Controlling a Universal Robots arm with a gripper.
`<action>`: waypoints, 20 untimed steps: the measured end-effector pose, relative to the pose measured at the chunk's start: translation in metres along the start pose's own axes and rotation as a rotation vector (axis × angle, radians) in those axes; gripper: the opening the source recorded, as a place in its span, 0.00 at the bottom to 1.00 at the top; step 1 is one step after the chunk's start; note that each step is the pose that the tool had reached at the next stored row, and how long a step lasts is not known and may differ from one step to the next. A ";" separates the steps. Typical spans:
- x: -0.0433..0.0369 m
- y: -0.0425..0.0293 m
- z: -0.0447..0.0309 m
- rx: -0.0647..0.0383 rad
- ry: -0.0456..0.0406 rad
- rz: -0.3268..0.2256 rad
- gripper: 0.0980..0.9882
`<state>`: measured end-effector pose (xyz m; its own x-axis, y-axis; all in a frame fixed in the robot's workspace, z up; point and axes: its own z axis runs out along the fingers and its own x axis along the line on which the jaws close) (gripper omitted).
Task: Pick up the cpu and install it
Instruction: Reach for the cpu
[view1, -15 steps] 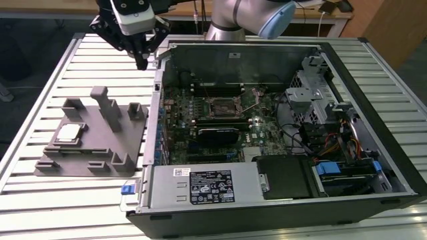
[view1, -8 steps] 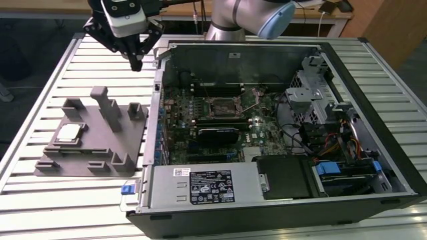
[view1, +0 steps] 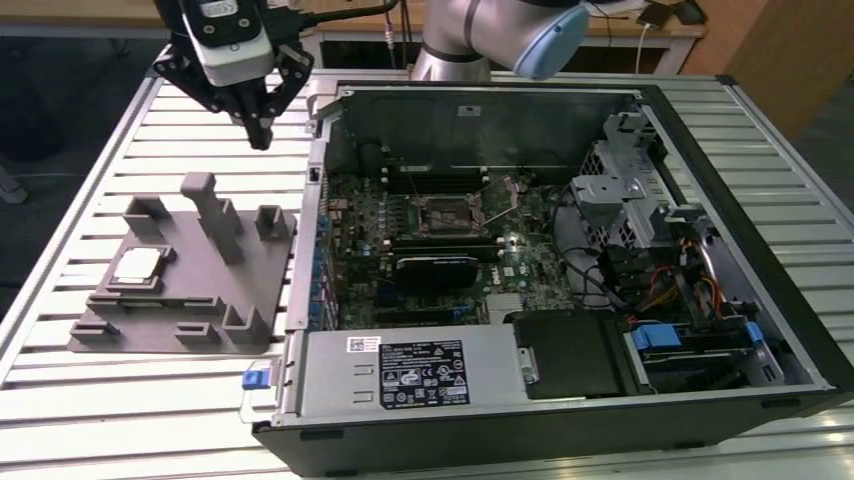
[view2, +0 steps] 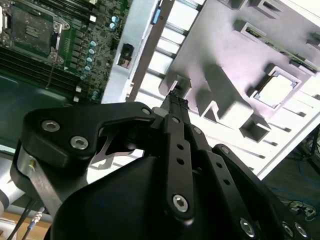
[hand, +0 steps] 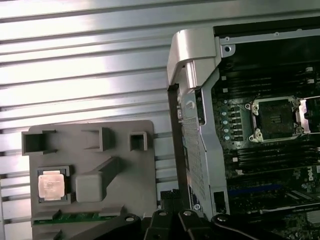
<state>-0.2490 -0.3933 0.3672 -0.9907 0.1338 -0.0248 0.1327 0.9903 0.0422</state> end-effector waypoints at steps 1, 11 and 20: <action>0.0021 -0.0002 0.0007 0.000 0.0001 0.000 0.01; 0.0256 -0.0028 0.0065 0.000 0.0001 0.001 0.01; 0.0446 -0.0047 0.0112 0.001 -0.0001 0.001 0.01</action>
<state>-0.2935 -0.3916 0.3546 -0.9906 0.1349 -0.0248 0.1338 0.9901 0.0416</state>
